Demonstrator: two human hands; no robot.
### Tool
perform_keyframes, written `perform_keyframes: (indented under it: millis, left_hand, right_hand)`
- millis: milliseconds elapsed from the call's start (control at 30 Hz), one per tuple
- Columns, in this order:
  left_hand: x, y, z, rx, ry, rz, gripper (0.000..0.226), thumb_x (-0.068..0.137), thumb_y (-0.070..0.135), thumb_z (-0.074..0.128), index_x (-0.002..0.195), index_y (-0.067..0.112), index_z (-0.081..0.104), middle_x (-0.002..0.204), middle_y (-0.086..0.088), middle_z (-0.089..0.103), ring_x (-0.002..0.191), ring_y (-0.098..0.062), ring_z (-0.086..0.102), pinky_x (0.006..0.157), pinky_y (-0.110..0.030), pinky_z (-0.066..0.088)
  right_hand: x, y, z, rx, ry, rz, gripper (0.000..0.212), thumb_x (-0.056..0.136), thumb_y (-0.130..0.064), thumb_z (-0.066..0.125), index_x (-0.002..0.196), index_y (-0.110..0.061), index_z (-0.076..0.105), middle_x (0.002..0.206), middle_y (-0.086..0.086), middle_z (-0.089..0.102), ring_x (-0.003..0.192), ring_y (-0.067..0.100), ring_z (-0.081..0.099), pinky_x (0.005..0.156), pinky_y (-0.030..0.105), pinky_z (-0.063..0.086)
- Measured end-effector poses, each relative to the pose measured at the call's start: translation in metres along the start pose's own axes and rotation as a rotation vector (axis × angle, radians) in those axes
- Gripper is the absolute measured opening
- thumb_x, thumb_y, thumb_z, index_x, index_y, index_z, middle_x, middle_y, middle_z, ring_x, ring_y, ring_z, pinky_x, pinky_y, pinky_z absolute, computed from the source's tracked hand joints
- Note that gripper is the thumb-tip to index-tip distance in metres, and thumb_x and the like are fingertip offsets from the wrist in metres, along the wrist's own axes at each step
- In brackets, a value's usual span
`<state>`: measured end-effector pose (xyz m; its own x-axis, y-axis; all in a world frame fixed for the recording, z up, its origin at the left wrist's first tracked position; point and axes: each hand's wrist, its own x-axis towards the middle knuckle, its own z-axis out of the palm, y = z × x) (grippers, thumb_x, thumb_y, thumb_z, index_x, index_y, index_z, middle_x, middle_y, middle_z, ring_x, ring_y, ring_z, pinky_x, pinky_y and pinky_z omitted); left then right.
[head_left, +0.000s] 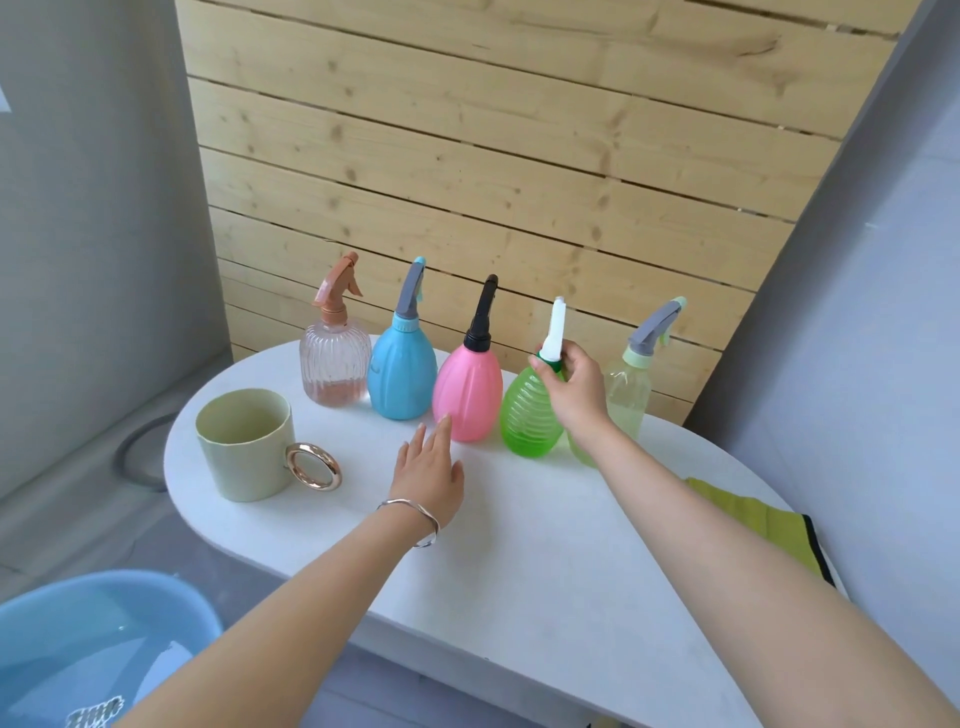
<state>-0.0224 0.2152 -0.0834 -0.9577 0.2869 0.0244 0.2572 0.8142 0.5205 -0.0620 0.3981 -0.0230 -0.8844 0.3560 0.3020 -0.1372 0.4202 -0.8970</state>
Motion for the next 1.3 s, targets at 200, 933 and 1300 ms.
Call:
perform_keyframes:
  millis: [200, 933, 1300]
  left_hand:
    - [0.0, 0.005, 0.004, -0.054, 0.019, -0.007, 0.062, 0.099, 0.016, 0.037, 0.152, 0.012, 0.004, 0.16, -0.003, 0.012, 0.148, -0.025, 0.006, 0.118, -0.035, 0.005]
    - [-0.019, 0.077, 0.006, -0.258, 0.101, 0.15, 0.062, 0.096, 0.023, 0.05, 0.149, 0.012, 0.02, 0.152, -0.004, 0.032, 0.139, -0.021, 0.029, 0.112, -0.031, 0.026]
    - [-0.041, 0.103, -0.01, -0.385, 0.137, 0.212, 0.119, 0.05, 0.078, 0.057, 0.148, 0.023, 0.019, 0.15, 0.008, 0.029, 0.138, -0.012, 0.028, 0.112, -0.034, 0.03]
  right_hand:
    - [-0.002, 0.0, -0.002, 0.006, -0.006, 0.016, 0.025, 0.089, -0.018, 0.065, 0.112, -0.008, 0.059, 0.102, -0.001, 0.063, 0.101, 0.016, 0.058, 0.085, 0.022, 0.042]
    - [-0.005, -0.002, -0.072, -0.05, 0.241, 0.134, 0.02, 0.089, -0.034, 0.063, 0.096, -0.015, 0.061, 0.085, 0.002, 0.062, 0.079, 0.022, 0.056, 0.06, 0.023, 0.038]
    - [-0.083, -0.05, -0.077, 0.091, 0.204, 0.01, 0.033, 0.086, -0.048, 0.063, 0.082, -0.015, 0.065, 0.069, 0.01, 0.065, 0.063, 0.012, 0.053, 0.063, 0.031, 0.042]
